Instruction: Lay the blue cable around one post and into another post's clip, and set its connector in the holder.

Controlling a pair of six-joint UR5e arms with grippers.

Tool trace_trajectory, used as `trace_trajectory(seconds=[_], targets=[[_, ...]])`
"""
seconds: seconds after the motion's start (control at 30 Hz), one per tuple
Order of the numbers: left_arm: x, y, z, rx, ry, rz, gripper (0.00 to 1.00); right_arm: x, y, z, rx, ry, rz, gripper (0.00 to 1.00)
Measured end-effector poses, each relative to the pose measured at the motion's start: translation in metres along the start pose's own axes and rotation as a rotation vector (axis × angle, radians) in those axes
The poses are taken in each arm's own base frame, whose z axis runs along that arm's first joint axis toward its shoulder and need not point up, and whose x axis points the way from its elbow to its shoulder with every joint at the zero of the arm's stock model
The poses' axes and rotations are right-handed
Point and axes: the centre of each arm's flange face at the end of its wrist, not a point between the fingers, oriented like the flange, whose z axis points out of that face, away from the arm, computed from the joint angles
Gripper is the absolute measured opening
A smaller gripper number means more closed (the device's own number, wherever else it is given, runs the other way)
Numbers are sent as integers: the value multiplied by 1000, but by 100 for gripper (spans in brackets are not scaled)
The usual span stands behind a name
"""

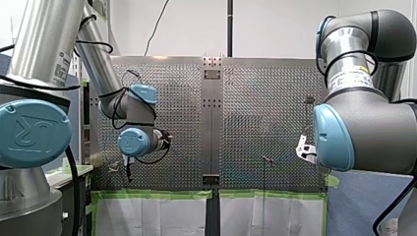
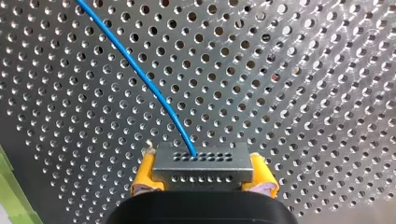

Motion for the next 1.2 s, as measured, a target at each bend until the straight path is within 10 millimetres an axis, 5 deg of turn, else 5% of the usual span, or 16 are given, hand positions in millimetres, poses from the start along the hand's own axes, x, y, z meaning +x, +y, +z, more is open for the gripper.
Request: trace_trajectory(seconds=[0.53, 1.2], targets=[[-2, 2, 4, -5, -14, -10, 100, 41, -20, 2, -33, -16, -38, 0], [-3, 5, 7, -16, -15, -10, 100, 126, -98, 6, 45, 54, -89, 0]])
